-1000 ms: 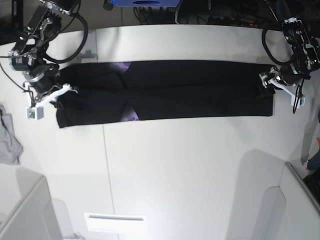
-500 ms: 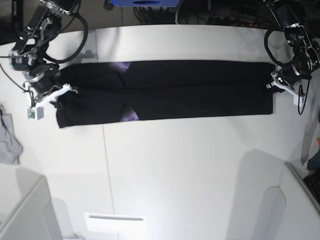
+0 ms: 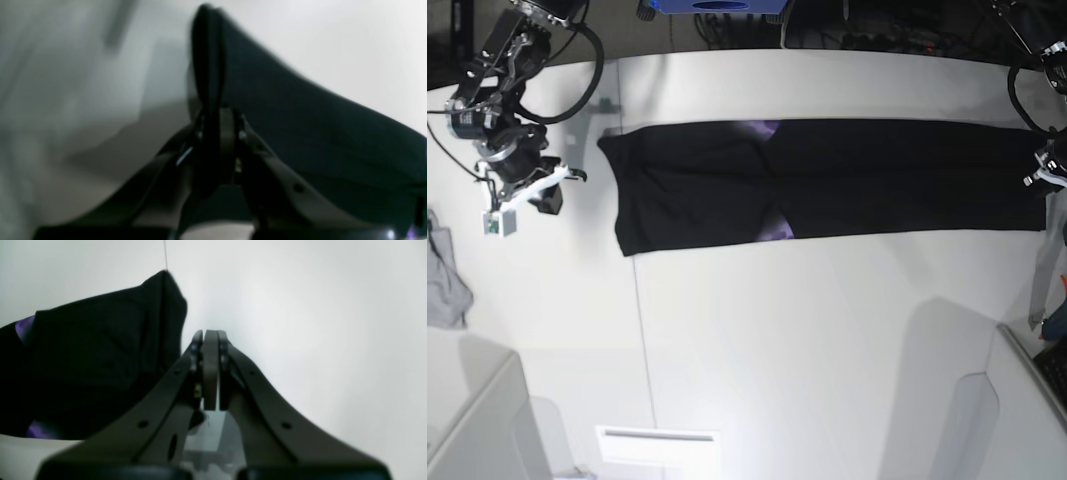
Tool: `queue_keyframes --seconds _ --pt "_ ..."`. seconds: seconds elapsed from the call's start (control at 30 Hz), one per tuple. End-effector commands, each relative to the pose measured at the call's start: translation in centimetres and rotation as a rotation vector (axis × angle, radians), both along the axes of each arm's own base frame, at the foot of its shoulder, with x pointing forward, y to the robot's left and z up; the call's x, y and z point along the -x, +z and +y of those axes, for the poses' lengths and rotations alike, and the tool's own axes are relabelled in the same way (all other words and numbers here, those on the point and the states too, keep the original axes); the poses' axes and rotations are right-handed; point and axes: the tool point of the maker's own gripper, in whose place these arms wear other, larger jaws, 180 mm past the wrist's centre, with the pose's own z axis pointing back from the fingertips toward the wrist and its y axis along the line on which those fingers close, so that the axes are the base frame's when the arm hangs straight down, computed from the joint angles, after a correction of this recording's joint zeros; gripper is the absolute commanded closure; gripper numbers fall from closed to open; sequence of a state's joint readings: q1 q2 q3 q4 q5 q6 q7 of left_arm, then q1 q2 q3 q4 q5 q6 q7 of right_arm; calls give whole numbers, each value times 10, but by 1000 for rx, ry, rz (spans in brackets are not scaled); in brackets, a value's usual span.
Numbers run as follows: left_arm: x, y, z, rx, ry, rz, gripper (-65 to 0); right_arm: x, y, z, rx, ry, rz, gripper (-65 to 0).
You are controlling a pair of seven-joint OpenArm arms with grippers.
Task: Fold the T-shirt properly
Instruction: 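Grasp the strip's end with the left gripper and fold it inward, then press the folded strip end flat with the left gripper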
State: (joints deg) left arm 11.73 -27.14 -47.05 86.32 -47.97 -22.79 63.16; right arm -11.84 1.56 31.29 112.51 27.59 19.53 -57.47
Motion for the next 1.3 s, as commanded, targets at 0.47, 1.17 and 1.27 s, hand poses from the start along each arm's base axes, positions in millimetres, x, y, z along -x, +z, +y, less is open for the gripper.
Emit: queue_keyframes --seconds 0.47,1.17,1.27 --pt "-15 -12 -193 206 -243 -28 0 -8 13 -2 13 6 -51 0" --pt "-35 -10 -254 304 -338 -27 0 -8 13 -3 15 4 -51 0" --pt "-35 -10 -255 307 -337 -28 0 -8 13 -3 15 4 -53 0"
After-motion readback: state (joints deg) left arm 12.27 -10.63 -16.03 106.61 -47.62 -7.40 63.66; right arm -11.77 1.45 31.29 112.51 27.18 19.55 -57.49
